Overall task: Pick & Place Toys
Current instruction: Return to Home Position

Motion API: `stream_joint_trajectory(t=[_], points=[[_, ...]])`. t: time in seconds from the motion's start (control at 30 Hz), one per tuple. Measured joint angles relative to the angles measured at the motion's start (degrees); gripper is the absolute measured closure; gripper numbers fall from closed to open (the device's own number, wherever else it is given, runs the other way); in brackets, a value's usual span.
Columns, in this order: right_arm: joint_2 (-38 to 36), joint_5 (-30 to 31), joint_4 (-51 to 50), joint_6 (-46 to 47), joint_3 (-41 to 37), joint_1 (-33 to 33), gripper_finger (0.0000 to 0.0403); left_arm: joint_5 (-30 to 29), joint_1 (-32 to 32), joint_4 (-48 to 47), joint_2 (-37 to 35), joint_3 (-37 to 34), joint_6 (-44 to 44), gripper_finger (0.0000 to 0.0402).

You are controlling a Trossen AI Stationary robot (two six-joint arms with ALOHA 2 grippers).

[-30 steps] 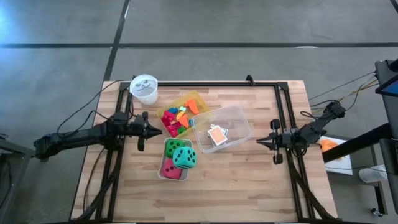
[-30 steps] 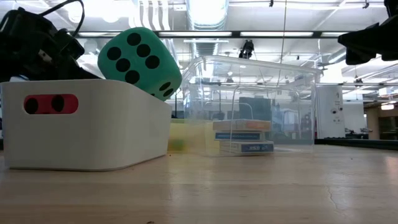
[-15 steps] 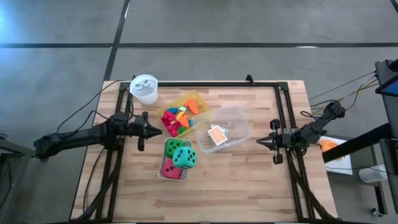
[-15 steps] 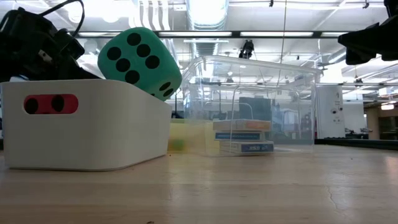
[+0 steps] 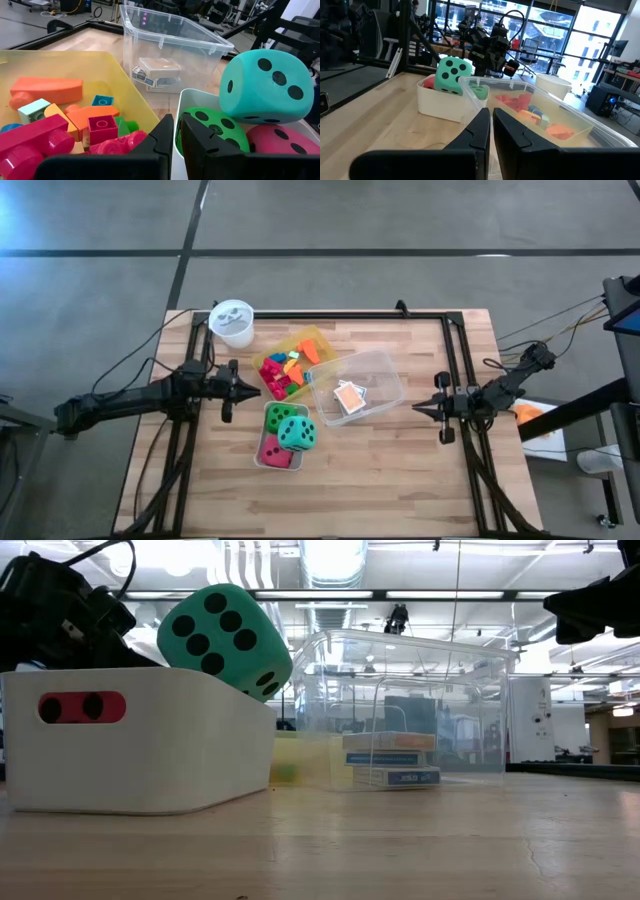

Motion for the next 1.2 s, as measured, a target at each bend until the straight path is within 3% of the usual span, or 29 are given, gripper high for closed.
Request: stream_joint_trajectory(t=[1.2], points=[[0.02,0.00,-0.02,0.00,0.00,0.00,0.0385,0.02,0.00,0.02,0.00,-0.02,-0.73,0.0370]])
